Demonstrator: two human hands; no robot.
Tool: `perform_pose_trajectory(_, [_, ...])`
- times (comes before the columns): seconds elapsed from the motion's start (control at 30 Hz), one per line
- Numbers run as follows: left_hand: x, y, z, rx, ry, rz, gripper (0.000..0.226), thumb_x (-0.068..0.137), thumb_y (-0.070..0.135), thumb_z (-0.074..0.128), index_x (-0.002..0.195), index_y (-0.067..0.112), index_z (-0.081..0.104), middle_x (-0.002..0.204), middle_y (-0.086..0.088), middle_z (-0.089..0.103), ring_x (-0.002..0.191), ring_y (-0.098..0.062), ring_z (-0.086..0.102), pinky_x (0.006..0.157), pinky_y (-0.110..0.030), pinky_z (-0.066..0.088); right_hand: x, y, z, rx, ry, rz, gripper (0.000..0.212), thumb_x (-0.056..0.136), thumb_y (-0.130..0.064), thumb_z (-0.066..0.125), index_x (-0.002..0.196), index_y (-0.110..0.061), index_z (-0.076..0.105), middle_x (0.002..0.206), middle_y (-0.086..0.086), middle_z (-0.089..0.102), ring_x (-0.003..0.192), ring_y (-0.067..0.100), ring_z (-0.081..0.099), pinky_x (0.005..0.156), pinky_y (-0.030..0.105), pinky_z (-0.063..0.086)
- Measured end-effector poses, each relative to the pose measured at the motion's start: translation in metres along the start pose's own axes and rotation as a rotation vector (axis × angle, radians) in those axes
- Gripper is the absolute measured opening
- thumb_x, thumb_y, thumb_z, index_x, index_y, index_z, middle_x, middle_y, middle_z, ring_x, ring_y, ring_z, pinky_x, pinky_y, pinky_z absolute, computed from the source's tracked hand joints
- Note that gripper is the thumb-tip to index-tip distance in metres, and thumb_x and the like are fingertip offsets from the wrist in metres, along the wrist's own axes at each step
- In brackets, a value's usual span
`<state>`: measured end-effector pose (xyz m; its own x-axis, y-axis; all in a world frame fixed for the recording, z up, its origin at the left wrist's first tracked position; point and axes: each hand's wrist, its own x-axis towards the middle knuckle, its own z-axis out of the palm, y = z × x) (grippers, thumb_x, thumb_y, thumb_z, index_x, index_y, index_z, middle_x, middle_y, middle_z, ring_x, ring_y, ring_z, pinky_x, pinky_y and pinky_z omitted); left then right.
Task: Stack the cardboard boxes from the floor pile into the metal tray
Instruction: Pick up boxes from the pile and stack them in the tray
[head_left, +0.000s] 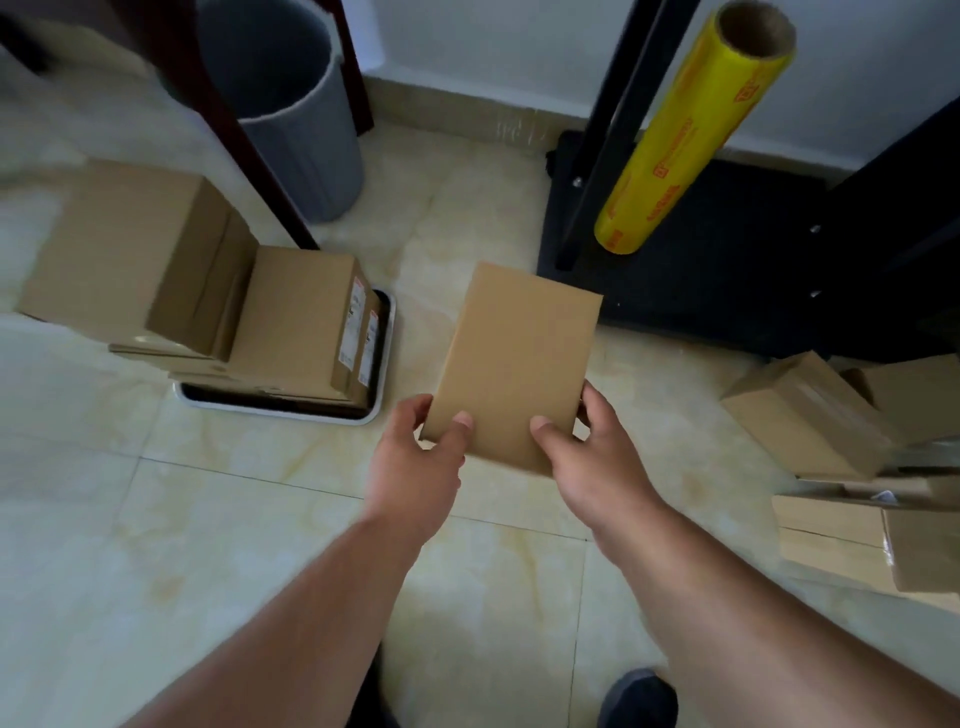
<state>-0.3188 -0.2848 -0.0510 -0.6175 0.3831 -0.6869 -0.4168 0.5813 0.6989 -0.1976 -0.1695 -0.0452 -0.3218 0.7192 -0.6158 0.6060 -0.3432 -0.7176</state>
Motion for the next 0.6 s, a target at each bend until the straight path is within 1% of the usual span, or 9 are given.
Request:
perform_pose_trajectory(0.1, [0.001, 0.013, -0.026, 0.012, 0.064, 0.068, 0.038, 0.093, 0.053, 0.066, 0.127, 0.042, 0.053, 0.116, 0.004, 0.067, 0.102, -0.022, 0.069, 0.092, -0.050, 0.061, -0.003, -0.026, 0.023, -0.009, -0.004, -0.025, 0.052, 0.098, -0.031, 0.064, 0.146, -0.041, 0.044, 0.109, -0.037, 0.051, 0.105, 0.004, 0.059, 0.087, 0.025, 0.044])
perform_pose_trajectory(0.17, [0.005, 0.020, -0.042, 0.019, 0.112, 0.094, 0.054, 0.088, 0.062, 0.064, 0.137, 0.043, 0.051, 0.135, 0.004, 0.053, 0.109, -0.015, 0.064, 0.097, -0.049, 0.059, -0.003, -0.042, 0.040, -0.009, -0.010, -0.033, 0.052, 0.098, -0.032, 0.065, 0.146, -0.035, 0.045, 0.112, -0.029, 0.055, 0.101, 0.003, 0.059, 0.086, 0.025, 0.045])
perform_pose_trajectory(0.23, [0.011, 0.026, -0.058, 0.001, 0.146, 0.108, 0.058, 0.089, 0.065, 0.061, 0.142, 0.042, 0.051, 0.140, 0.004, 0.045, 0.108, -0.013, 0.064, 0.098, -0.047, 0.058, -0.002, -0.057, 0.057, -0.016, -0.026, -0.040, 0.053, 0.097, -0.032, 0.066, 0.145, -0.033, 0.045, 0.109, -0.029, 0.055, 0.098, 0.001, 0.059, 0.088, 0.026, 0.047])
perform_pose_trajectory(0.37, [0.026, 0.033, -0.087, -0.022, 0.210, 0.129, 0.068, 0.081, 0.073, 0.056, 0.141, 0.043, 0.054, 0.135, 0.001, 0.061, 0.107, -0.013, 0.069, 0.098, -0.044, 0.058, 0.003, -0.085, 0.090, -0.034, -0.054, -0.069, 0.053, 0.097, -0.031, 0.068, 0.145, -0.030, 0.046, 0.099, -0.036, 0.049, 0.089, -0.011, 0.054, 0.082, 0.021, 0.047])
perform_pose_trajectory(0.4, [0.030, 0.036, -0.095, -0.028, 0.230, 0.121, 0.065, 0.085, 0.069, 0.058, 0.143, 0.039, 0.054, 0.132, 0.002, 0.062, 0.106, -0.011, 0.068, 0.095, -0.037, 0.058, 0.005, -0.091, 0.098, -0.044, -0.059, -0.077, 0.053, 0.097, -0.030, 0.068, 0.145, -0.030, 0.046, 0.098, -0.035, 0.048, 0.087, -0.013, 0.052, 0.078, 0.017, 0.045])
perform_pose_trajectory(0.43, [0.034, 0.038, -0.102, -0.045, 0.245, 0.105, 0.059, 0.091, 0.062, 0.061, 0.141, 0.032, 0.054, 0.126, 0.004, 0.064, 0.101, -0.007, 0.066, 0.088, -0.025, 0.056, 0.007, -0.098, 0.107, -0.055, -0.064, -0.084, 0.052, 0.097, -0.030, 0.067, 0.145, -0.030, 0.046, 0.097, -0.035, 0.048, 0.085, -0.013, 0.051, 0.073, 0.013, 0.042])
perform_pose_trajectory(0.5, [0.043, 0.043, -0.117, -0.076, 0.290, 0.050, 0.038, 0.098, 0.046, 0.066, 0.128, 0.027, 0.051, 0.103, 0.014, 0.062, 0.083, 0.005, 0.059, 0.060, -0.001, 0.043, 0.012, -0.109, 0.124, -0.071, -0.074, -0.086, 0.051, 0.097, -0.030, 0.067, 0.144, -0.028, 0.047, 0.095, -0.033, 0.047, 0.082, -0.014, 0.049, 0.067, 0.010, 0.038])
perform_pose_trajectory(0.53, [0.044, 0.049, -0.123, -0.090, 0.300, 0.029, 0.034, 0.099, 0.041, 0.067, 0.123, 0.027, 0.048, 0.093, 0.020, 0.057, 0.076, 0.008, 0.054, 0.050, 0.001, 0.038, 0.014, -0.114, 0.133, -0.076, -0.078, -0.085, 0.050, 0.097, -0.031, 0.067, 0.143, -0.028, 0.047, 0.095, -0.033, 0.047, 0.082, -0.014, 0.048, 0.067, 0.010, 0.038])
perform_pose_trajectory(0.6, [0.050, 0.056, -0.137, -0.126, 0.307, -0.002, 0.032, 0.100, 0.038, 0.067, 0.120, 0.027, 0.046, 0.087, 0.023, 0.052, 0.072, 0.009, 0.049, 0.045, -0.002, 0.038, 0.020, -0.121, 0.151, -0.088, -0.085, -0.085, 0.049, 0.097, -0.030, 0.067, 0.142, -0.027, 0.048, 0.093, -0.032, 0.047, 0.080, -0.013, 0.048, 0.066, 0.009, 0.037])
